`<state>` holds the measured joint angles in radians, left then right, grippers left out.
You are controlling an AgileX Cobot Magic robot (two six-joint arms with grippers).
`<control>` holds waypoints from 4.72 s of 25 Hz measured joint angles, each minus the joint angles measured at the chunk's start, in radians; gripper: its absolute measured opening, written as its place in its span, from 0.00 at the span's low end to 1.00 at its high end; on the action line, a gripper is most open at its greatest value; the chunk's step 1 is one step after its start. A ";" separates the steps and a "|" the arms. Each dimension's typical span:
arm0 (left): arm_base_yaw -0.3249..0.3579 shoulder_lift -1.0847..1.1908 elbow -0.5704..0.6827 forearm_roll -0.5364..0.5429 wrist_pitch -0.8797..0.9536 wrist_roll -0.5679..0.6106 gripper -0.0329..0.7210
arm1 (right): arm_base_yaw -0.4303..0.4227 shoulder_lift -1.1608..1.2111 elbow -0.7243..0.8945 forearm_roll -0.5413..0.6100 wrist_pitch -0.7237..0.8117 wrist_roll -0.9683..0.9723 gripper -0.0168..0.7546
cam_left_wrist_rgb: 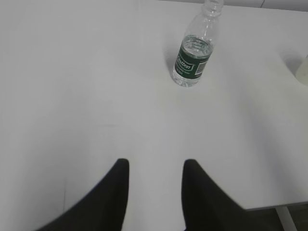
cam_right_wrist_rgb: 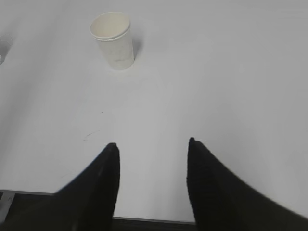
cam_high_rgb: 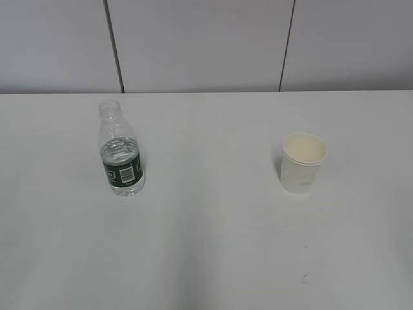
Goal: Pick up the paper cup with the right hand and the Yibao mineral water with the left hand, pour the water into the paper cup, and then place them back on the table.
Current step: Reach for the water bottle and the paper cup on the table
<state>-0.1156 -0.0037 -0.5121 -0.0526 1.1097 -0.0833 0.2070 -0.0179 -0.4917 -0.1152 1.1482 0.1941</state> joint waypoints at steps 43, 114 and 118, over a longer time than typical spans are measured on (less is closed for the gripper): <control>0.000 0.281 -0.008 -0.114 -0.615 0.275 0.36 | 0.000 0.467 -0.019 -0.152 -0.811 0.000 0.50; -0.304 1.557 0.230 0.036 -2.054 0.131 0.68 | 0.000 1.689 0.414 0.053 -2.290 -0.055 0.52; -0.304 1.625 0.230 0.036 -2.092 0.131 0.84 | 0.000 1.689 0.396 0.055 -2.290 -0.055 0.73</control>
<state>-0.4192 1.6214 -0.2819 -0.0167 -0.9827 0.0475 0.2070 1.6712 -0.0955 -0.0603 -1.1419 0.1389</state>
